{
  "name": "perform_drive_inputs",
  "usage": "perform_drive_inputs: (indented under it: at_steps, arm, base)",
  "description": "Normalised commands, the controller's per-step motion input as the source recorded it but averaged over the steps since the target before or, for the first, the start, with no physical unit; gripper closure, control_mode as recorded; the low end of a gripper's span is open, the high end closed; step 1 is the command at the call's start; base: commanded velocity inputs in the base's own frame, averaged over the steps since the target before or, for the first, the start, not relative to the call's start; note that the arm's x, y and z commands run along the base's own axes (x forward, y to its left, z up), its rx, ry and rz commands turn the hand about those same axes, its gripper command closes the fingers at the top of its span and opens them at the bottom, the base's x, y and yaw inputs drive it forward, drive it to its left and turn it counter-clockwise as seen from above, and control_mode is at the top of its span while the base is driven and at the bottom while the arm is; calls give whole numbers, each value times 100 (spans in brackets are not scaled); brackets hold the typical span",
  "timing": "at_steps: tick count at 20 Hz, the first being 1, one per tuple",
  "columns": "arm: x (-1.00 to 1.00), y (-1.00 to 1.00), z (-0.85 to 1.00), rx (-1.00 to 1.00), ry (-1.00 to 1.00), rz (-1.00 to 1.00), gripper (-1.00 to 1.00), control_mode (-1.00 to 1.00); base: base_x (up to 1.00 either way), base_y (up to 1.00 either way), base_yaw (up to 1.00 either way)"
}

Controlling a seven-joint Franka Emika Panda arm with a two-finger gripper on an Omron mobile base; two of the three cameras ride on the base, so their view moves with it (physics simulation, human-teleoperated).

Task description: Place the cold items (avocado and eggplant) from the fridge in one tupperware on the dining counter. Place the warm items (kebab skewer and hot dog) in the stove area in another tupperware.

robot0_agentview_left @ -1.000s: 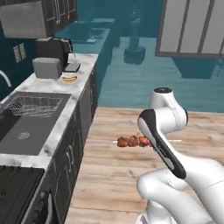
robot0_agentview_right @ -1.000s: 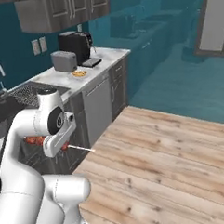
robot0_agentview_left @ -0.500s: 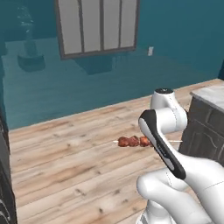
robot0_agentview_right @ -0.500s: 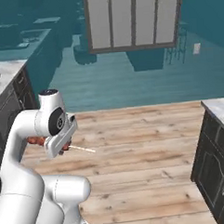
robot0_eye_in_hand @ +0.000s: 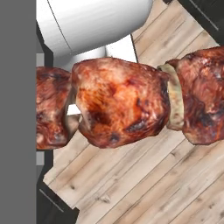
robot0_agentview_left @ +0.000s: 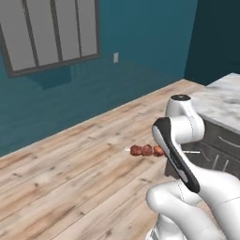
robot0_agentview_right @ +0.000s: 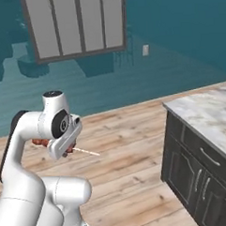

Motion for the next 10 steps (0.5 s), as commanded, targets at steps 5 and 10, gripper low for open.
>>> perform_drive_inputs:
  at_steps: [5,10]
  arm:
    - [0,0,0,0,0,0,100,100]
    - [0,0,0,0,0,0,100,100]
  base:
    - [100,38,-23]
    - [100,96,-39]
